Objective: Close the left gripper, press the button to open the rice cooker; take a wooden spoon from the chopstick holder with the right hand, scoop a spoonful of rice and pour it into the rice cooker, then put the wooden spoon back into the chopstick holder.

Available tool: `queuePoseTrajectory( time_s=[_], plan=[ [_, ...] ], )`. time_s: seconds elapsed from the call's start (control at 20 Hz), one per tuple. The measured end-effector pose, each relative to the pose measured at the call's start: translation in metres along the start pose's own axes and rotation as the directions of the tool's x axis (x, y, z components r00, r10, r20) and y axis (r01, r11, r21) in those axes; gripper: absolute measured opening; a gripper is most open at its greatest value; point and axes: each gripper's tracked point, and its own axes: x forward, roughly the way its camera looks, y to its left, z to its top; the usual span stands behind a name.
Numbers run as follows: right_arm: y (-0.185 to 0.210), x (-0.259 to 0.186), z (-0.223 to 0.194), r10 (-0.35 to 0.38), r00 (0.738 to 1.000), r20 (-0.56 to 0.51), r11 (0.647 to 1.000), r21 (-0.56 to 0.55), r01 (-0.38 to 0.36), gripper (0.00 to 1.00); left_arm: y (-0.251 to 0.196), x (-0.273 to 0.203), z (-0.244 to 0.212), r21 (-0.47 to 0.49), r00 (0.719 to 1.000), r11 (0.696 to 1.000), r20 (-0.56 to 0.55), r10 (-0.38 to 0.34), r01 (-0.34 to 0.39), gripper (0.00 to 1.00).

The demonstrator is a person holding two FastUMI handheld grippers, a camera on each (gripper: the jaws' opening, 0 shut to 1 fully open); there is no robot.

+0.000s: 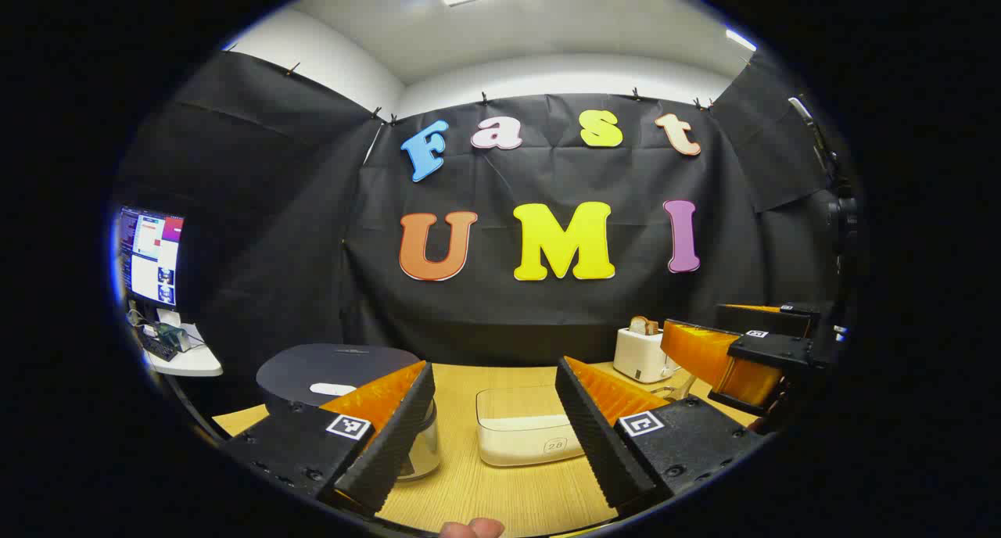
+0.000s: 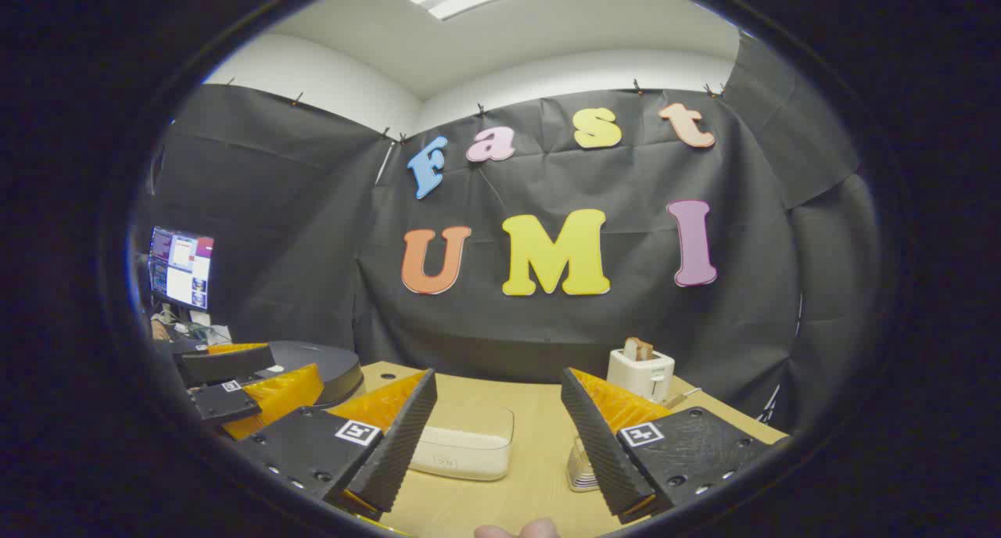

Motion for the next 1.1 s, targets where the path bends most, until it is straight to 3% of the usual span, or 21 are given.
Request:
queuePoseTrajectory(
  time_s=[0.55,1.1],
  plan=[
    [-0.009,-0.007,0.001,-0.031,0.999,0.009,0.999,0.008,0.031,0.96,0.004,-0.001,0.003,0.034,1.000,0.999,0.005,0.023,-0.023,0.99],
    [-0.004,0.000,0.006,-0.013,1.000,0.023,1.000,0.011,0.013,0.95,0.003,-0.010,0.015,0.048,1.000,0.999,0.026,0.012,-0.014,0.99]
  ],
)
